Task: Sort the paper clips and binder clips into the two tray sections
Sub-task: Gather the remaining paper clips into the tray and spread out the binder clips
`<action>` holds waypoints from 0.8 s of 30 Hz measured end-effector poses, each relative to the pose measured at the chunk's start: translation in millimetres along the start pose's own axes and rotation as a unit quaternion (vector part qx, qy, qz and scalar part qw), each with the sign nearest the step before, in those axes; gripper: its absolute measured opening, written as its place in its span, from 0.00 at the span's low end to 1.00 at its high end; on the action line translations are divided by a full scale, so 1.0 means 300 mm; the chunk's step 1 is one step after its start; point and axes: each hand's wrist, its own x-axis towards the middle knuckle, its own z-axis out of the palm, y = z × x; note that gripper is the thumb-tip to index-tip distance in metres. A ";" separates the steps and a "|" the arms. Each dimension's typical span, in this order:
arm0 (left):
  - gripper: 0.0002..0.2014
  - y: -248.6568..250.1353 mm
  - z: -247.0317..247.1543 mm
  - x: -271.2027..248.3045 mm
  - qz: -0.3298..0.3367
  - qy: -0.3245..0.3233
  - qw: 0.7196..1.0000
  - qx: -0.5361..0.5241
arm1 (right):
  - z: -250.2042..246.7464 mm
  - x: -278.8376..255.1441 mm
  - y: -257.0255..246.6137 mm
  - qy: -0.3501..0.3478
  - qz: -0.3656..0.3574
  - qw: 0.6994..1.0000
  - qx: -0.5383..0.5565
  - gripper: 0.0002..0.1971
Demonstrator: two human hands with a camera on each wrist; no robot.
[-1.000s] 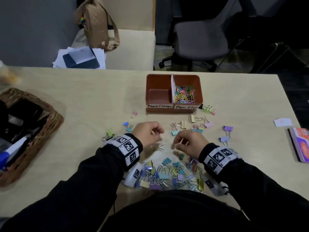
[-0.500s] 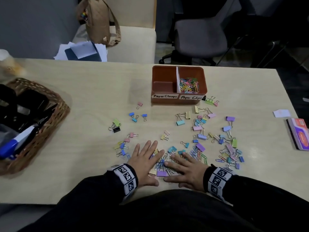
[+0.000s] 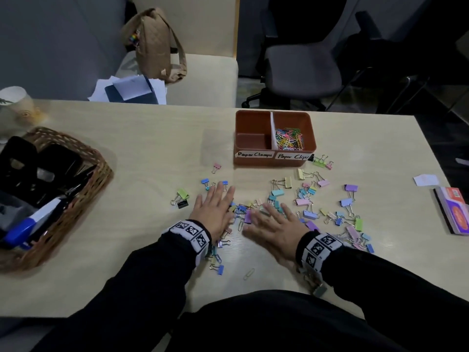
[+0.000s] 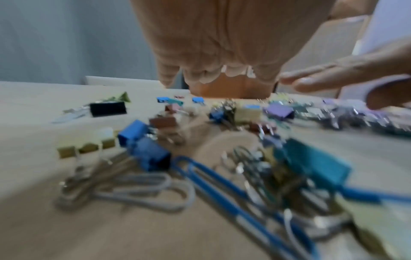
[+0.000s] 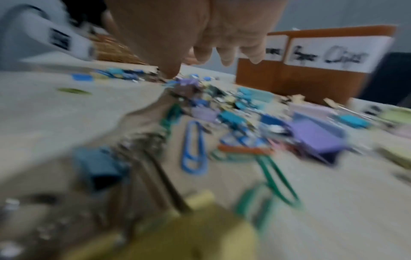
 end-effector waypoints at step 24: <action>0.22 -0.182 0.127 -0.218 -0.145 0.137 0.956 -0.217 | -0.050 0.182 -0.086 -0.004 -0.048 0.999 0.001 0.28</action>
